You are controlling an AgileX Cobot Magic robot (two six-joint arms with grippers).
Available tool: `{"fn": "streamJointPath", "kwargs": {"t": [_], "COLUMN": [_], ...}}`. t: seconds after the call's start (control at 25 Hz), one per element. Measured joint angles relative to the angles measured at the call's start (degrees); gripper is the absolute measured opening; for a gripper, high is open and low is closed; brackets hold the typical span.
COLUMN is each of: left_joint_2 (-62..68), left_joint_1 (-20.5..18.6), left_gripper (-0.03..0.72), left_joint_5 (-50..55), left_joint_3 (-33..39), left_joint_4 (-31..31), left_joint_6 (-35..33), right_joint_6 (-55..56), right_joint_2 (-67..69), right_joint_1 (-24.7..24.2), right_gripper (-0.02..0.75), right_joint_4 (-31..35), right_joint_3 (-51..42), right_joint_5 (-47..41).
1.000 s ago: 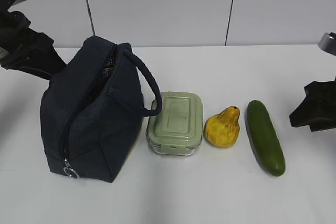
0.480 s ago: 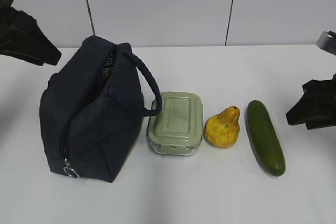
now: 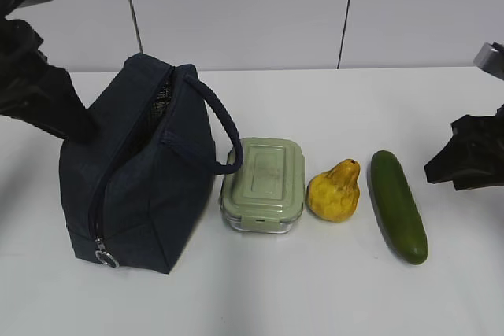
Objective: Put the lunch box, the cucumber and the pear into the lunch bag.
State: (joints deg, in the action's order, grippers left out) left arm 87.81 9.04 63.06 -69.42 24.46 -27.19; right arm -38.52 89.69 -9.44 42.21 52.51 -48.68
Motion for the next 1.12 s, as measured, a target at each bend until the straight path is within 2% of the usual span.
{"fn": "streamJointPath", "kwargs": {"t": [0.28,0.36,0.52,0.6,0.88,1.12], "left_joint_2": [0.0,0.0,0.0,0.1,0.1,0.1], "left_joint_1": [0.2,0.2,0.2,0.2,0.2,0.2], "left_gripper": [0.265,0.216,0.054,0.018,0.003,0.001], "left_joint_5": [-2.5,-3.0,-3.8,-4.1,-4.7,-4.8], "left_joint_3": [4.1,4.1,4.1,4.1,4.1,4.1], "left_joint_4": [-0.2,0.4,1.0,1.0,1.0,1.0], "left_joint_6": [1.1,1.1,1.1,1.1,1.1,1.1], "right_joint_6": [-0.7,-0.8,-1.5,-2.2,-2.9,-3.2], "right_joint_2": [0.4,0.4,0.4,0.5,5.6,10.7], "right_joint_1": [0.0,0.0,0.9,1.6,4.6,6.1], "right_gripper": [0.393,0.393,0.393,0.397,0.517,0.535], "right_joint_4": [1.0,1.0,1.1,1.1,1.2,1.3], "right_joint_3": [0.0,0.0,0.0,0.0,0.2,0.8], "right_joint_5": [0.0,0.2,2.6,4.3,7.0,8.9]}}
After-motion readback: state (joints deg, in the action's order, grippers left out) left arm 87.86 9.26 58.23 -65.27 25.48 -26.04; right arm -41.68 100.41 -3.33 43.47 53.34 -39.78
